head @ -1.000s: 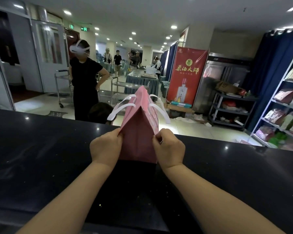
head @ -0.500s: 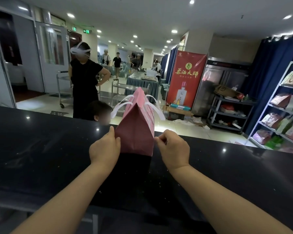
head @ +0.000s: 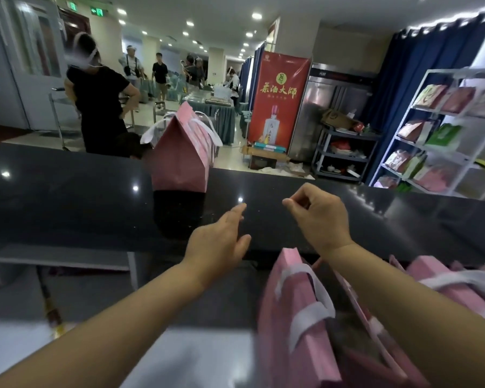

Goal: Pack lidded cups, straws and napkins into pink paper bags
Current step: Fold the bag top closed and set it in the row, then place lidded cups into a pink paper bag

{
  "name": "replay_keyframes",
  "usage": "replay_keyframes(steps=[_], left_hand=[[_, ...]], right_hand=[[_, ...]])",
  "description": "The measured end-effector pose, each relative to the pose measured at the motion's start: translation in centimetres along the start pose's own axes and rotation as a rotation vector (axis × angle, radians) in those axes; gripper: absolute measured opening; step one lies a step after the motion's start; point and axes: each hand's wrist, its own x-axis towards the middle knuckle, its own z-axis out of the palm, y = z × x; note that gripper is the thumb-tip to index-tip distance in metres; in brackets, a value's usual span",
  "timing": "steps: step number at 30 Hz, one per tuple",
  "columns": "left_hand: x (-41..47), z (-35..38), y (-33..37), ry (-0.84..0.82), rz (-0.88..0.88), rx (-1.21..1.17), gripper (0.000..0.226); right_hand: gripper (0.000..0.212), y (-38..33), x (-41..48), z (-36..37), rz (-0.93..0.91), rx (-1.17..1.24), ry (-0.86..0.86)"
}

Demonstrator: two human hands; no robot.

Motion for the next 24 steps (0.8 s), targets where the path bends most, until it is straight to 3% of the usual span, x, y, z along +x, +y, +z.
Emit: replay_keyframes(steps=[4,10,13,16,19,22,24], left_hand=[[-1.3,1.1,6.7,-0.161,0.073,0.025,0.044],[-1.7,3.0,13.9,-0.437,0.354,0.205,0.077],[-1.1,3.1,14.7,-0.463,0.544,0.331,0.058],[0.6,2.0,14.6,-0.422,0.681,0.433,0.035],[1.4,0.8,14.6,-0.582,0.576,0.603,0.022],[0.6,1.2,15.4,-0.687,0.22,0.647,0.012],[-0.4,2.1,16.1,-0.659,0.068,0.61,0.035]], right_hand=[[0.021,2.6,-2.5,-5.0,0.111,0.057,-0.078],[0.015,5.8,-6.8,-9.1,0.196,-0.051,-0.342],[0.014,7.0,-8.3,-10.0,0.178,-0.041,-0.476],[0.012,8.0,-9.4,-10.2,0.068,-0.216,-0.582],[0.018,8.6,-10.1,-10.0,-0.012,-0.317,-0.59],[0.03,9.1,-10.4,-10.0,-0.121,-0.402,-0.564],[0.035,9.4,-10.7,-9.6,-0.167,-0.434,-0.568]])
